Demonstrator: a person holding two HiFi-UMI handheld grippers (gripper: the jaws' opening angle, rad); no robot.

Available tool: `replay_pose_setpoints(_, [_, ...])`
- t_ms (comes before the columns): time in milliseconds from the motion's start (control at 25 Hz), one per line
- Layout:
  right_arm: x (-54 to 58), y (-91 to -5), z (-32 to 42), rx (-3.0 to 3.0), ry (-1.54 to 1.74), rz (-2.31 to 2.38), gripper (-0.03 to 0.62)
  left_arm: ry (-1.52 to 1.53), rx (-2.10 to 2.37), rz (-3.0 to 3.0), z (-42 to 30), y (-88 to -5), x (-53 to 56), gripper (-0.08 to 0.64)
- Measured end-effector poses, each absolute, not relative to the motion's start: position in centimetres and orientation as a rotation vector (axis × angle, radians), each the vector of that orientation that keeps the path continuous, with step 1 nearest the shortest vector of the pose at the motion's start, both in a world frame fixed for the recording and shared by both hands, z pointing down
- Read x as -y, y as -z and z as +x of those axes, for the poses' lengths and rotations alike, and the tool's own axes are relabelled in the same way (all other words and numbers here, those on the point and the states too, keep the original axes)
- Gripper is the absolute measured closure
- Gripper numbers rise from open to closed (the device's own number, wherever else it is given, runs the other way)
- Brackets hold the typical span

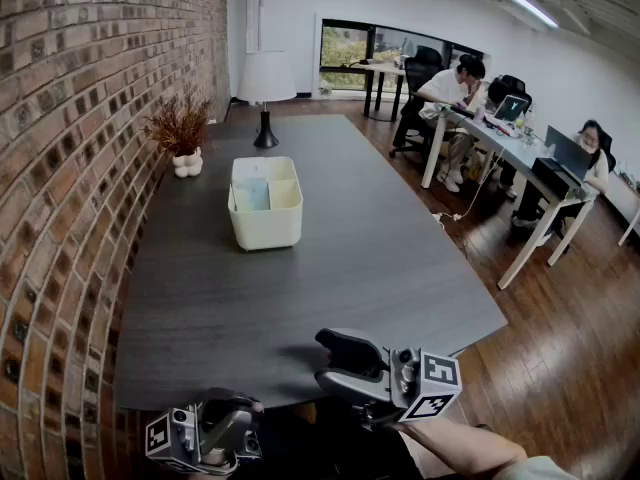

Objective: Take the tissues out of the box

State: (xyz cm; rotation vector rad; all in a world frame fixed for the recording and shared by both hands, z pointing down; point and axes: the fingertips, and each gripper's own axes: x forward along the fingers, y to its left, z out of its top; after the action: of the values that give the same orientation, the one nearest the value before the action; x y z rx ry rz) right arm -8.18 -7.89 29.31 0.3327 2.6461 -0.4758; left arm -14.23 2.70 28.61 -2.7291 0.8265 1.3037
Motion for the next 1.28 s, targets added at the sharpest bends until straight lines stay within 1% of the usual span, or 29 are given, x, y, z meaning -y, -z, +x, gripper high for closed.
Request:
replay_pose_setpoints(640, [7.6, -29.4, -7.9, -2.646, 0.481, 0.334, 0.330, -1.283, -0.850, -2.754, -13.7, -29.0, -2.6, 0.554])
replay_pose_setpoints(840, [8.4, -28.9, -7.8, -2.647, 0.436, 0.333, 0.330, -1.243, -0.829, -2.733, -13.7, -28.3, -2.1, 0.555])
replay_pose_setpoints(1040, [8.2, -28.6, -8.2, -2.648, 0.497, 0.327, 0.330, -1.203, -0.893, -2.728, -13.9, -27.4, -2.4, 0.555])
replay_pose_setpoints(1120, [8.4, -28.6, -8.2, -2.652, 0.504, 0.323, 0.330, -1.156, -0.924, -2.715, -14.3, -27.0, -2.2, 0.555])
replay_pose_setpoints(1280, [9.4, -27.3, -8.7, -2.638, 0.459, 0.350, 0.330, -0.939, -1.005, -2.653, -14.7, -25.3, -0.3, 0.554])
